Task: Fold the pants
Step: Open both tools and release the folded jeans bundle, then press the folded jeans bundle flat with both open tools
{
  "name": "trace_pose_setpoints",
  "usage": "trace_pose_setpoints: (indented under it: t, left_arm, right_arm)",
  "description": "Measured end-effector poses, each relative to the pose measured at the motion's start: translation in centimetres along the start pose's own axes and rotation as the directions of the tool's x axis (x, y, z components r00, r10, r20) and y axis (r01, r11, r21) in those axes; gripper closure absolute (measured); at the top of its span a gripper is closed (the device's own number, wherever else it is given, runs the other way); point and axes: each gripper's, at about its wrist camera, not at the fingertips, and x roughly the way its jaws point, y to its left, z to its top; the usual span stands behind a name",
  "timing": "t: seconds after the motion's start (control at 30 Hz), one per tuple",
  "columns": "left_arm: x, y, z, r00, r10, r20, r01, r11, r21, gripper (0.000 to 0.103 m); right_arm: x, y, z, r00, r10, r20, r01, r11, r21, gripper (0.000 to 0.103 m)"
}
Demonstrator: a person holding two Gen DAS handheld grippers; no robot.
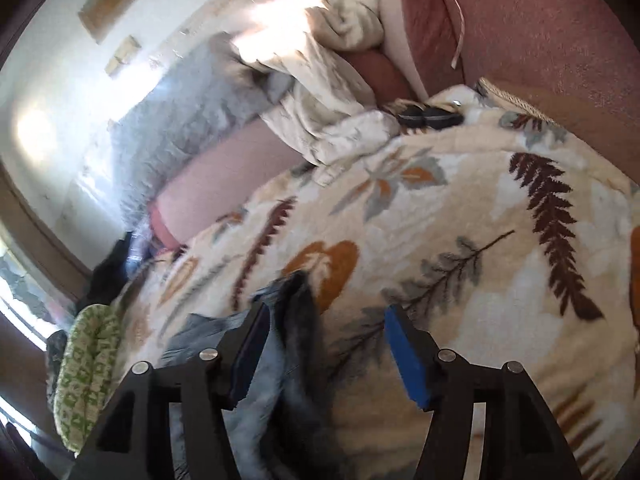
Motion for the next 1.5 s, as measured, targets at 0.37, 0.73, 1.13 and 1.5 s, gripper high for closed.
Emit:
trace_pose_setpoints:
  t: [0.37,0.73,1.13,1.5]
  left_arm:
    - [-1.4,5.4,-0.2,0.938,0.344,-0.032,-0.345,0.937,-0.047,0.028]
    - [-0.1,7.8,-1.1,0.916,0.391,-0.091,-0.399,0.913,-0.091,0.028]
    - [2.2,8.7,-2.3,0.903,0.392,-0.175,-0.413,0.905,-0.104,0.028]
    - [2.9,8.8,-2.7,0.906,0.379,-0.191,-0.403,0.908,-0.111,0.028]
  right_arm:
    - [-2.6,5.7,-4.1,0.994,0.109,0.007,-0.107,0.988,-0.113,0.031]
    - [-1.4,7.5,-6.0,0.988,0.143,-0.050,-0.149,0.973,-0.175,0.031]
    - [0.6,7.7,-6.3,0.989,0.119,-0.093,-0.134,0.975,-0.178,0.031]
    - [2.3,7.6,-6.6,0.988,0.073,-0.139,-0.098,0.978,-0.181,0.031]
